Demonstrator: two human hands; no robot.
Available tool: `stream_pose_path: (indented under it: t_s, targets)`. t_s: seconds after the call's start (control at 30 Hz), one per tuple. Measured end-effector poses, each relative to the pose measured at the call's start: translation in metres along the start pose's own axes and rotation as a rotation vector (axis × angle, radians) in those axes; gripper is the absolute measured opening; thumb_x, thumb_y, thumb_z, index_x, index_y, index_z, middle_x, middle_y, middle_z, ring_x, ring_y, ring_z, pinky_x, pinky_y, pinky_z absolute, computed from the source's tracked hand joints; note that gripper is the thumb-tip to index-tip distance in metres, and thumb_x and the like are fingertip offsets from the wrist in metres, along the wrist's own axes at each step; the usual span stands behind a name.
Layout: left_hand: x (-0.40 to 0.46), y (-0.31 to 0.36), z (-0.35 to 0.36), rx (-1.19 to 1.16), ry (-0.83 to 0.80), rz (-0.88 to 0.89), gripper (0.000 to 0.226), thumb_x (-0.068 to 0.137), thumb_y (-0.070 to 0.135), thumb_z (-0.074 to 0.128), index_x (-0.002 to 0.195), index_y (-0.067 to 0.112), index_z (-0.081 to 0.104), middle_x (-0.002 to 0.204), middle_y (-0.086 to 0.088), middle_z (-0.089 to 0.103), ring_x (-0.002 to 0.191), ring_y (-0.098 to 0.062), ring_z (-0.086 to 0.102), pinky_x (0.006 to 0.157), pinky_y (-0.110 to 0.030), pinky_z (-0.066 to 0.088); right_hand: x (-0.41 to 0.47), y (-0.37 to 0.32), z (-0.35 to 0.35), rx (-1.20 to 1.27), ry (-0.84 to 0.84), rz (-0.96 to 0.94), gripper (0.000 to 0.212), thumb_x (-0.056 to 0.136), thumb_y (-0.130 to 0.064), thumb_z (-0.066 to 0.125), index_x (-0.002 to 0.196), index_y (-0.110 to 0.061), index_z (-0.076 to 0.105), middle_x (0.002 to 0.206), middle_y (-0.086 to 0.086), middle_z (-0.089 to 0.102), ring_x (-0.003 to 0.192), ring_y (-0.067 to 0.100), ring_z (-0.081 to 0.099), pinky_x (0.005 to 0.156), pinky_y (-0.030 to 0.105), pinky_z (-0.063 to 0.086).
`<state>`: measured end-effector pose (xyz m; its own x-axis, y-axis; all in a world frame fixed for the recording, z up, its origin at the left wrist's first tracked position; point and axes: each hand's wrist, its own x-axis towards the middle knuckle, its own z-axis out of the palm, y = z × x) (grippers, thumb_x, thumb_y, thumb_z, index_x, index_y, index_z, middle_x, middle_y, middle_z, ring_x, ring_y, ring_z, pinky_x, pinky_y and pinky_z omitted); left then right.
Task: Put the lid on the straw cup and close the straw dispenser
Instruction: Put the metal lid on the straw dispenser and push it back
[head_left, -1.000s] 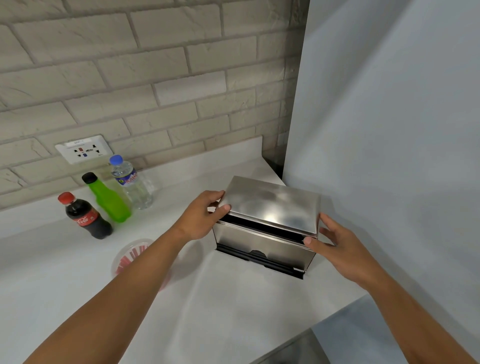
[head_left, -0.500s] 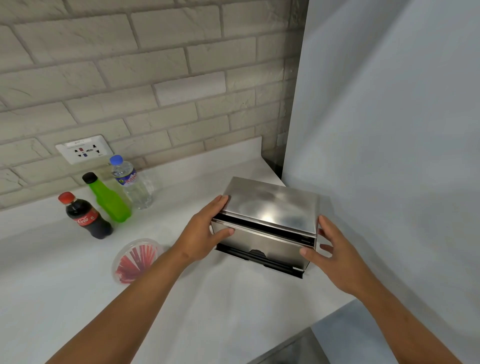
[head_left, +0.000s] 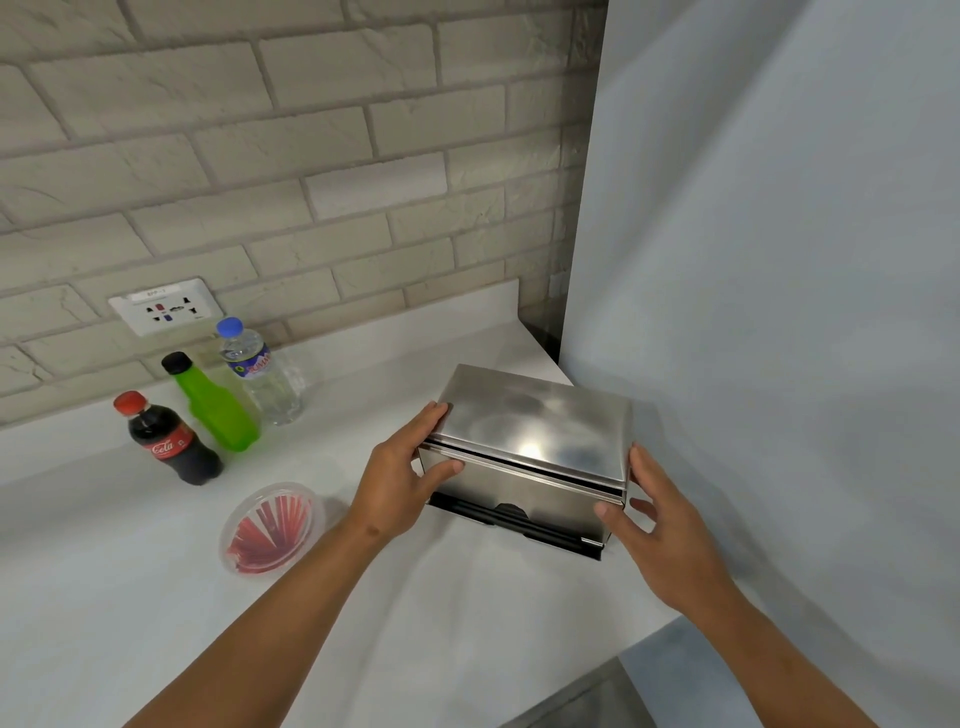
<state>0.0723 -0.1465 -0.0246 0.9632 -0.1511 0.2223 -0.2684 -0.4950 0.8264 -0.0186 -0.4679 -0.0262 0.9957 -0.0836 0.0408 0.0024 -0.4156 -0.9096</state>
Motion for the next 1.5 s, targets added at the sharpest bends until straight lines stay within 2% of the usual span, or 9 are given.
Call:
stream_pose_path:
  t_s: [0.23,0.4,0.57,0.77,0.93,1.03,1.13,1.3,1.5]
  targets:
    - [-0.006,0.001,0.007,-0.015,0.093,0.015,0.075,0.081,0.015,0.089,0.146,0.036,0.056,0.150,0.007,0.060,0.134,-0.002,0.057,0.114,-0.021,0.044,-0.005,0.001,0.008,0.010,0.078,0.003,0.072,0.098,-0.025,0.070,0.161,-0.029,0.035,0.160,-0.014,0.047,0.143,0.007,0.049,0.118,0.037,0.044]
    - [-0.009,0.002,0.010,-0.032,0.142,0.019,0.074,0.082,0.016,0.089,0.142,0.045,0.058,0.149,0.011,0.058,0.138,0.003,0.052,0.112,-0.014,0.042,-0.007,0.001,0.009,0.014,0.107,-0.005,0.071,0.097,-0.029,0.070,0.159,-0.031,0.038,0.158,-0.021,0.047,0.141,-0.001,0.047,0.115,0.015,0.040]
    - [-0.012,0.003,0.014,0.020,0.157,0.039,0.071,0.083,0.017,0.088,0.142,0.041,0.056,0.148,0.022,0.052,0.143,-0.007,0.051,0.119,-0.028,0.039,-0.007,0.008,0.012,-0.030,0.143,0.001,0.069,0.096,-0.029,0.072,0.157,-0.027,0.041,0.133,-0.062,0.039,0.127,-0.035,0.035,0.105,-0.004,0.030]
    - [-0.009,0.023,0.026,0.372,0.110,0.262,0.056,0.085,0.032,0.085,0.135,0.012,0.068,0.157,-0.015,0.051,0.151,-0.041,0.039,0.121,-0.053,0.035,-0.003,0.009,0.005,-0.225,0.160,-0.082,0.070,0.093,-0.031,0.074,0.156,-0.021,0.043,0.155,-0.036,0.024,0.135,-0.036,0.015,0.104,-0.009,0.014]
    - [-0.003,0.046,0.038,0.554,0.022,0.387,0.054,0.086,0.037,0.084,0.131,0.012,0.070,0.148,-0.014,0.060,0.145,-0.042,0.046,0.116,-0.065,0.035,0.003,0.006,-0.005,-0.316,0.112,-0.175,0.079,0.092,-0.046,0.067,0.160,-0.021,0.035,0.170,-0.020,0.018,0.145,-0.026,0.008,0.109,-0.006,0.011]
    - [-0.005,0.056,0.044,0.598,-0.057,0.482,0.061,0.084,0.041,0.084,0.135,0.011,0.067,0.152,-0.014,0.058,0.148,-0.044,0.042,0.122,-0.062,0.027,0.007,0.002,-0.010,-0.360,0.022,-0.265,0.076,0.098,-0.048,0.060,0.163,-0.036,0.021,0.173,-0.023,0.008,0.155,-0.011,0.008,0.114,-0.001,0.011]
    - [-0.003,0.073,0.057,0.607,-0.148,0.539,0.067,0.085,0.038,0.084,0.143,0.013,0.061,0.158,-0.016,0.051,0.151,-0.045,0.037,0.121,-0.061,0.027,0.010,0.002,-0.010,-0.414,-0.045,-0.370,0.060,0.102,-0.043,0.054,0.157,-0.043,0.030,0.169,-0.032,0.009,0.159,0.004,0.017,0.121,0.015,0.020]
    - [-0.002,0.086,0.071,0.632,-0.173,0.578,0.056,0.087,0.025,0.085,0.138,0.014,0.067,0.151,-0.015,0.059,0.144,-0.044,0.049,0.115,-0.066,0.038,0.007,0.002,-0.008,-0.413,0.006,-0.412,0.051,0.101,-0.039,0.056,0.150,-0.025,0.052,0.166,-0.014,0.032,0.153,0.024,0.038,0.116,0.042,0.044]
    - [-0.003,0.074,0.078,0.622,-0.072,0.626,0.049,0.080,0.019,0.091,0.125,0.012,0.076,0.138,-0.014,0.070,0.132,-0.044,0.062,0.106,-0.066,0.048,0.005,0.001,-0.002,-0.457,0.075,-0.442,0.045,0.096,-0.017,0.071,0.140,-0.010,0.064,0.156,0.005,0.048,0.143,0.037,0.051,0.103,0.055,0.056]
